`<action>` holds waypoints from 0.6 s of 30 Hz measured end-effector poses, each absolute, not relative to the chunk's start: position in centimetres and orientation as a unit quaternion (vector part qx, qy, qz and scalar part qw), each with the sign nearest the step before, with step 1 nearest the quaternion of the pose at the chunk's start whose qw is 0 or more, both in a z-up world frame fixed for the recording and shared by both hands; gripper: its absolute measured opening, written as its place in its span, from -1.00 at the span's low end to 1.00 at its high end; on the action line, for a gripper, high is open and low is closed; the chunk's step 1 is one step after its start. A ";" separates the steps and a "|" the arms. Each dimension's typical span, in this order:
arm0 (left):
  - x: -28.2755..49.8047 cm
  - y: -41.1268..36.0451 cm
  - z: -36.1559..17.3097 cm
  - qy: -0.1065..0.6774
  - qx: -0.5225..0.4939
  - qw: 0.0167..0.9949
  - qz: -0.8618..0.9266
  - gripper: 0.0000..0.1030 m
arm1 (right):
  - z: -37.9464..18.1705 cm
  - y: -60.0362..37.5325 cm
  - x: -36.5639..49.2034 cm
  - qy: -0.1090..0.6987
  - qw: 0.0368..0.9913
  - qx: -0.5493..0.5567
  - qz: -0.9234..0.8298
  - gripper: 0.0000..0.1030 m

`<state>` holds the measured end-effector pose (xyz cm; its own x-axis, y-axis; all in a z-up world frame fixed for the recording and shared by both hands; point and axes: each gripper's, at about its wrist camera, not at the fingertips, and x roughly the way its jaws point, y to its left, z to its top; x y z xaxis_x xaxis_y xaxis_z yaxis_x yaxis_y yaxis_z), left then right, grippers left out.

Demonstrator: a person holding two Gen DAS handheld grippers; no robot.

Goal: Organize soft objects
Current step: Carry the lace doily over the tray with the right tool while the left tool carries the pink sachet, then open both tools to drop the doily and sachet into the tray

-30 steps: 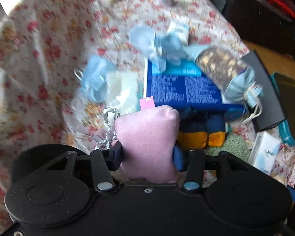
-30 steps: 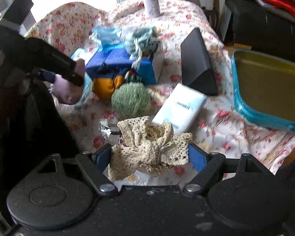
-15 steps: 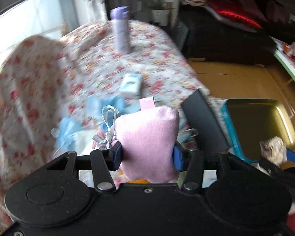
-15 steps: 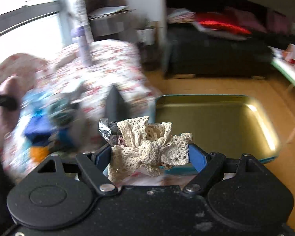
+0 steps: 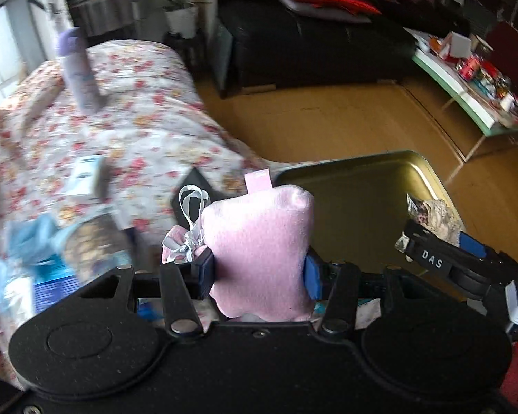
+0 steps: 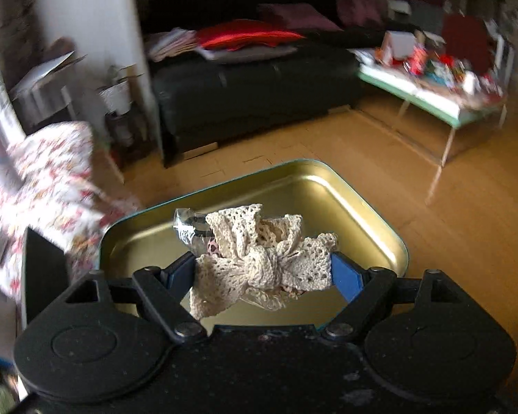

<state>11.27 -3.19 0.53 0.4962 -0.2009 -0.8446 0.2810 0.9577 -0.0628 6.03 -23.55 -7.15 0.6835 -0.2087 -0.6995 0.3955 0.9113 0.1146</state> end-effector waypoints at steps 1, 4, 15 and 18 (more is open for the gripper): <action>11.6 -4.0 0.0 0.485 0.045 0.862 -0.143 -0.05 | -7.4 -24.0 6.2 0.359 0.906 0.143 -0.169 0.61; 12.5 -6.1 -1.3 0.498 0.047 0.853 -0.153 -0.05 | -8.1 -25.3 6.6 0.358 0.899 0.175 -0.179 0.61; 14.6 -11.0 -4.0 0.517 0.062 0.838 -0.164 -0.05 | -9.2 -26.6 7.9 0.349 0.892 0.186 -0.217 0.62; 15.0 -11.6 -4.6 0.521 0.065 0.835 -0.163 -0.05 | -9.3 -27.0 7.7 0.344 0.892 0.194 -0.222 0.62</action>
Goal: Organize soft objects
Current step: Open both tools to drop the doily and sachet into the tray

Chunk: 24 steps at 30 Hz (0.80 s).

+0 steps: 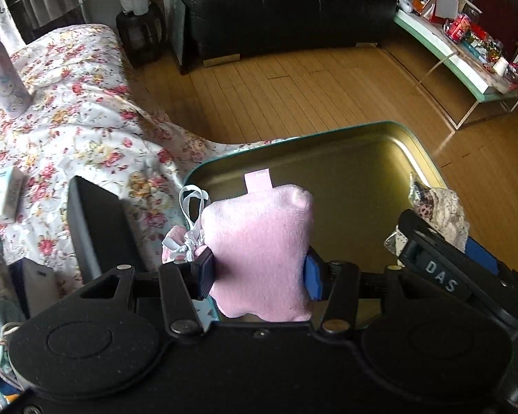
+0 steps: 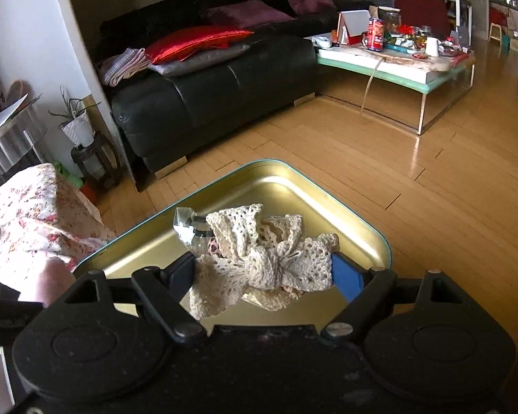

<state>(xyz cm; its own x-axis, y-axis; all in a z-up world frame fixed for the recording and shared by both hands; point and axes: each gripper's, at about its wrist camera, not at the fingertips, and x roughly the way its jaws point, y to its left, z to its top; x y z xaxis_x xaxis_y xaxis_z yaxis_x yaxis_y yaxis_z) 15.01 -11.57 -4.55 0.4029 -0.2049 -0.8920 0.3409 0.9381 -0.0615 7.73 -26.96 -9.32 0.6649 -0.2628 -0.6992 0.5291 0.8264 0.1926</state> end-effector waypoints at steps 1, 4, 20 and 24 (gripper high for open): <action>15.1 -11.7 -4.7 0.522 0.066 0.834 -0.163 -0.04 | -9.3 -27.2 7.6 0.342 0.891 0.198 -0.225 0.62; 15.3 -11.9 -5.0 0.521 0.070 0.836 -0.159 -0.02 | -9.4 -27.6 7.4 0.338 0.889 0.208 -0.230 0.62; 14.1 -10.1 -3.4 0.496 0.062 0.856 -0.129 0.40 | -9.3 -26.9 7.1 0.326 0.890 0.214 -0.236 0.88; 13.0 -9.2 -3.2 0.489 0.066 0.861 -0.124 0.43 | -9.2 -26.3 7.1 0.323 0.894 0.202 -0.238 0.88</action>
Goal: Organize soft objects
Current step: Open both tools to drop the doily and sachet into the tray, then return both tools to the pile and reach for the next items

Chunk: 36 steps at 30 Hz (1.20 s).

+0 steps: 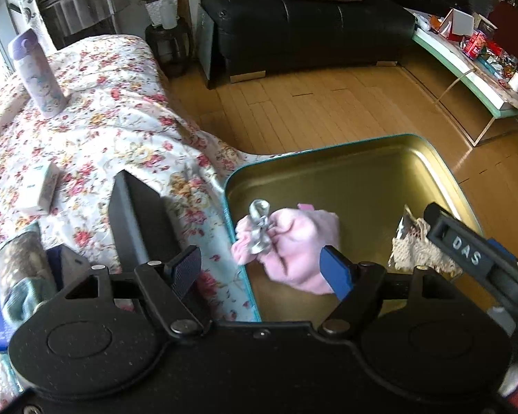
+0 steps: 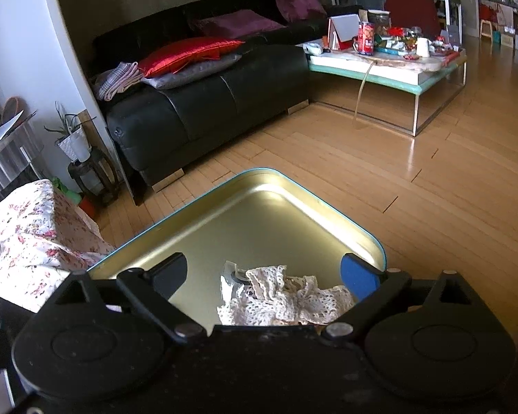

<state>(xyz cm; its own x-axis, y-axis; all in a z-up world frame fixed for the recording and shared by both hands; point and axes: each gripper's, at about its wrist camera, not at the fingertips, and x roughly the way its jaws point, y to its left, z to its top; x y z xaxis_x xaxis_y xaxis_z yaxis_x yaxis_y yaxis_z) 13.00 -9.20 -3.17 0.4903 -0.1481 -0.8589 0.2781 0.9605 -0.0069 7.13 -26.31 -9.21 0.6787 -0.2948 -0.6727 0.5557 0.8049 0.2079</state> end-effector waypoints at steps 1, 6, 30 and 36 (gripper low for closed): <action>12.7 -8.9 -3.0 0.489 0.065 0.861 -0.123 0.44 | -9.2 -26.2 7.2 0.323 0.894 0.199 -0.237 0.88; 11.6 -7.0 -2.5 0.486 0.057 0.864 -0.115 0.48 | -9.2 -25.6 7.0 0.322 0.897 0.188 -0.238 0.88; 7.5 11.2 -1.7 0.455 0.029 0.889 0.043 0.57 | -8.5 -18.4 6.1 0.347 0.922 0.022 -0.172 0.93; 7.0 15.2 -2.9 0.461 0.017 0.883 0.083 0.57 | -8.3 -15.1 4.1 0.359 0.924 0.000 -0.129 0.93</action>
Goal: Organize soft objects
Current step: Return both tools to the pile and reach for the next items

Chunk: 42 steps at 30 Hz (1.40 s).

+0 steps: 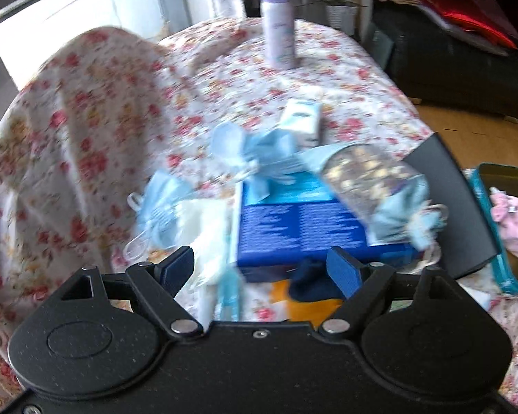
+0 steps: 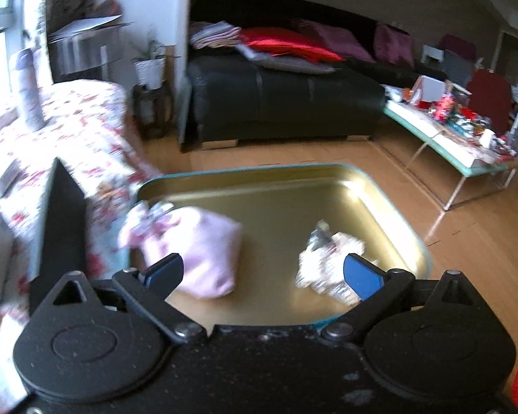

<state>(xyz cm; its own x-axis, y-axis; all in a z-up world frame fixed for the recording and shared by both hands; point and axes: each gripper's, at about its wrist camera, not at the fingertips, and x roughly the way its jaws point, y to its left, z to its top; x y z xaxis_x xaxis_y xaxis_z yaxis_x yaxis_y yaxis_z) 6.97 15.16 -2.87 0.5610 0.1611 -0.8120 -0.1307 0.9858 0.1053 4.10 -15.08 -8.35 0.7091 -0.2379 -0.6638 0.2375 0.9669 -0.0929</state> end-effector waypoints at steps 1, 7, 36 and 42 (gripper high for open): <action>6.9 15.7 -3.1 0.464 0.012 0.882 0.085 0.57 | -8.3 -14.5 3.6 0.361 0.925 0.000 -0.120 0.93; 6.4 17.9 -3.8 0.471 -0.005 0.878 0.089 0.57 | -8.2 -10.2 0.5 0.369 0.928 -0.018 -0.054 0.94; 6.7 20.6 -5.9 0.486 -0.074 0.868 0.074 0.56 | -10.6 1.5 -1.3 0.367 0.873 -0.253 0.197 0.98; 6.6 20.8 -5.8 0.485 -0.080 0.868 0.069 0.56 | -11.3 1.3 -1.1 0.369 0.875 -0.235 0.207 0.74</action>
<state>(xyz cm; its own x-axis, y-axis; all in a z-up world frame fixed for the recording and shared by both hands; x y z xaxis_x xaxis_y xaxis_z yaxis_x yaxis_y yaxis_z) 6.57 20.78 -5.81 0.5207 0.0426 -0.8527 -0.1985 0.9774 -0.0724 -1.10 1.26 -11.33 0.6424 0.1892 -0.7427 -0.5362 0.8033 -0.2591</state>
